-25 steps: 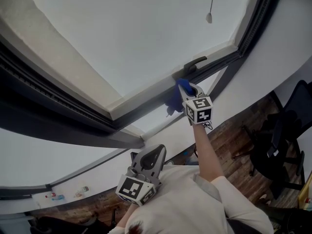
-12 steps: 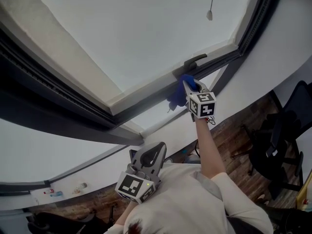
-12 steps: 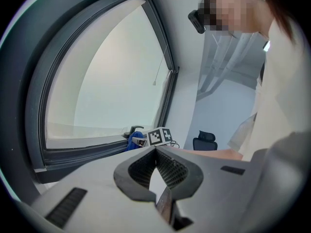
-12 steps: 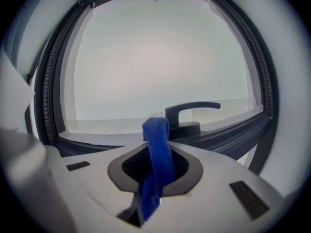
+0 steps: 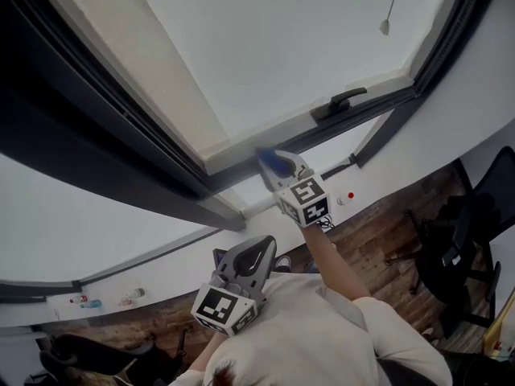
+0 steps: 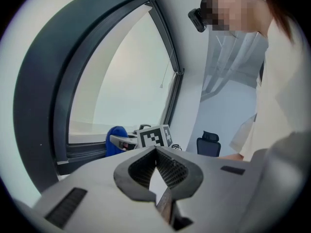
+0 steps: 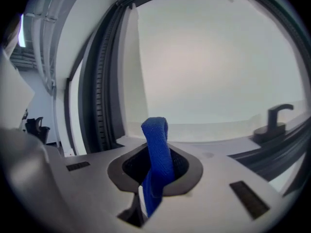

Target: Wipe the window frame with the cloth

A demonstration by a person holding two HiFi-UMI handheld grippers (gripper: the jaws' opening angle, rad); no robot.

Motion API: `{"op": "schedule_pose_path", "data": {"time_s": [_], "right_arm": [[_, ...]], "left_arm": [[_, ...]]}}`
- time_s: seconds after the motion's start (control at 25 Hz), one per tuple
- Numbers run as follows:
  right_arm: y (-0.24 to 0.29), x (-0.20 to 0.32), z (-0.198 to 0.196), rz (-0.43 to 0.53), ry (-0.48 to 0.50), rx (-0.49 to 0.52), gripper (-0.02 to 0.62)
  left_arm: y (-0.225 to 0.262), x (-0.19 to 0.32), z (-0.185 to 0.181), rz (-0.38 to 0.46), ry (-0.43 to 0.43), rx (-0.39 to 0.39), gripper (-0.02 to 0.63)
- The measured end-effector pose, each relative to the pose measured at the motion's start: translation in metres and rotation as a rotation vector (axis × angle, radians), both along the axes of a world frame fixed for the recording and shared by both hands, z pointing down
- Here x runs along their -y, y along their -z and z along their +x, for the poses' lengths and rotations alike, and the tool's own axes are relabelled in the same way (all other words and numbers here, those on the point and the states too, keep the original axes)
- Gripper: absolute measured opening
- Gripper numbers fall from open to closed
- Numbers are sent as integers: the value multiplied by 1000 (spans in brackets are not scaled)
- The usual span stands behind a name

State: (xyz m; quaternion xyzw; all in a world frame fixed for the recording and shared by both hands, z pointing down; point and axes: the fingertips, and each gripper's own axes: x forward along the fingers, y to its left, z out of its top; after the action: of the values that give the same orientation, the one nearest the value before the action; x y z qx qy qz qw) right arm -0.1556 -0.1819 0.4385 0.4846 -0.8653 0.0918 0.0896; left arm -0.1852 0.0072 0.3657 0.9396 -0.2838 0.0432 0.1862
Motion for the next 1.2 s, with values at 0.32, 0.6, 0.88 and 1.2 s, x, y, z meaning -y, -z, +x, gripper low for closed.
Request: {"op": "schedule_pose_path", "data": {"time_s": [0.32,0.6,0.88,1.2], "right_arm": [[-24,-21,-129,-28,256,-101,49],[-36,-22,-136,-43,243,-144,49],[-40,-22,-136,-28,220,-180,49],[-39,-22,-137,-12,230,-197,49]], "left_arm": [[-7,-2,-53,-35,101,-9,9],[-16,-4,-76,-50,134,0,9],[-14,-1,-82,-38,145,-8,9],[-11,-1,-83,-31,137,-10,9]]}}
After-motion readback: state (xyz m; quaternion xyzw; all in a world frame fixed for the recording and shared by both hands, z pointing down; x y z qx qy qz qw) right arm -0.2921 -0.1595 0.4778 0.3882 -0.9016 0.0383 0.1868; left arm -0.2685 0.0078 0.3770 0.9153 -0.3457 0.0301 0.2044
